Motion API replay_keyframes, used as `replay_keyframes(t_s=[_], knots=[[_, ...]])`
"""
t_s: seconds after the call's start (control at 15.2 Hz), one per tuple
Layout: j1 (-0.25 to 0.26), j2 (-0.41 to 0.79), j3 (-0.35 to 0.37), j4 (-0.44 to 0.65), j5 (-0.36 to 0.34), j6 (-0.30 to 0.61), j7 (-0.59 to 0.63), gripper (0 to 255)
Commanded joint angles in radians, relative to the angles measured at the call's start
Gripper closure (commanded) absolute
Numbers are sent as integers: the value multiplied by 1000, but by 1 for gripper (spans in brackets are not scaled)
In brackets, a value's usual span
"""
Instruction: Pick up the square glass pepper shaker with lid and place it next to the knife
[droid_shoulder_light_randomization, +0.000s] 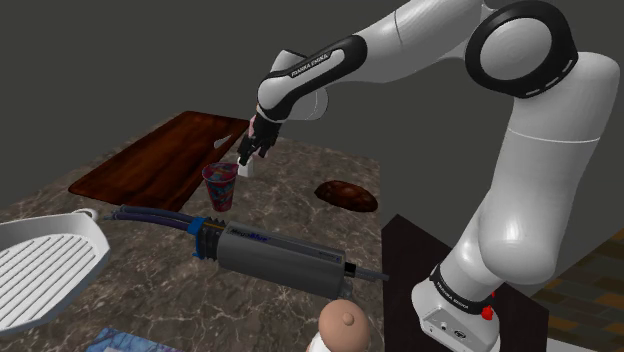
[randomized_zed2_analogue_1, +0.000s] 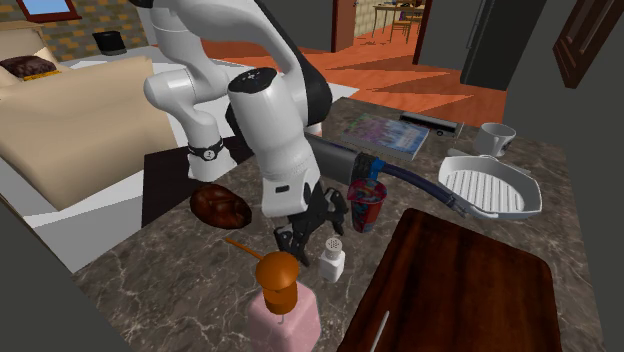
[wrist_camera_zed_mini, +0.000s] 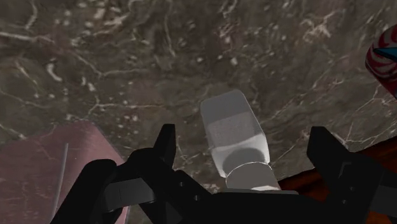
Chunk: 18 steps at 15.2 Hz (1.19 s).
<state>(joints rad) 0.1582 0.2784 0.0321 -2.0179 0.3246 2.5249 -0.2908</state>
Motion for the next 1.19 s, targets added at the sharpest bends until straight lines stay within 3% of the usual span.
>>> replay_keyframes(t_s=[0.0, 0.53, 0.59, 1.12], knots=[[1, 32, 4, 9, 6, 23, -6, 0], [1, 32, 4, 9, 6, 23, -6, 0], [1, 32, 4, 9, 6, 23, -6, 255], [1, 32, 4, 9, 6, 23, -6, 255]])
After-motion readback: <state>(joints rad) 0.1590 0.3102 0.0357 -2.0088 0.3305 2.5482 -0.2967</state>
